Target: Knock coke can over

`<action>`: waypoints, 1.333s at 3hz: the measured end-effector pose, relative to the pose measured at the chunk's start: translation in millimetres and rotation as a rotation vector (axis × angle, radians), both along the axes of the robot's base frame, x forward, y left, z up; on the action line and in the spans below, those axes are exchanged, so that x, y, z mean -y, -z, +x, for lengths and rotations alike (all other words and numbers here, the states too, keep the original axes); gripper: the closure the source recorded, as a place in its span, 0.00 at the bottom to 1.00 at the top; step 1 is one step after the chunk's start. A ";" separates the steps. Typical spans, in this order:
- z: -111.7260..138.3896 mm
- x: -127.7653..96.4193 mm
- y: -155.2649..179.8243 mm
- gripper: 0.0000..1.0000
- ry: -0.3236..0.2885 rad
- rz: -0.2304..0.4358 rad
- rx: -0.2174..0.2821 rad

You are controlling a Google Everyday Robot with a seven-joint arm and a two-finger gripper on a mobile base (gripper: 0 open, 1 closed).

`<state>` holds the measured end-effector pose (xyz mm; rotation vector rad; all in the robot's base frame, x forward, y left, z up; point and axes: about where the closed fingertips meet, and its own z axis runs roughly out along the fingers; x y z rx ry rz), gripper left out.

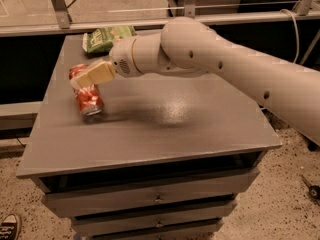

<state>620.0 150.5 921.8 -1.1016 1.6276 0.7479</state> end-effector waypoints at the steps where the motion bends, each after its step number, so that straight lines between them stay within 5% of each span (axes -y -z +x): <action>1: 25.6 -4.1 -13.5 0.00 0.066 -0.006 -0.016; 3: 17.7 28.5 -13.7 0.00 0.080 -0.037 -0.033; 4: -3.8 93.5 -25.4 0.00 0.062 -0.089 0.038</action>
Offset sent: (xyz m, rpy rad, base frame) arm 0.0386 -0.0337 0.0113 -0.0441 0.0490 -0.1393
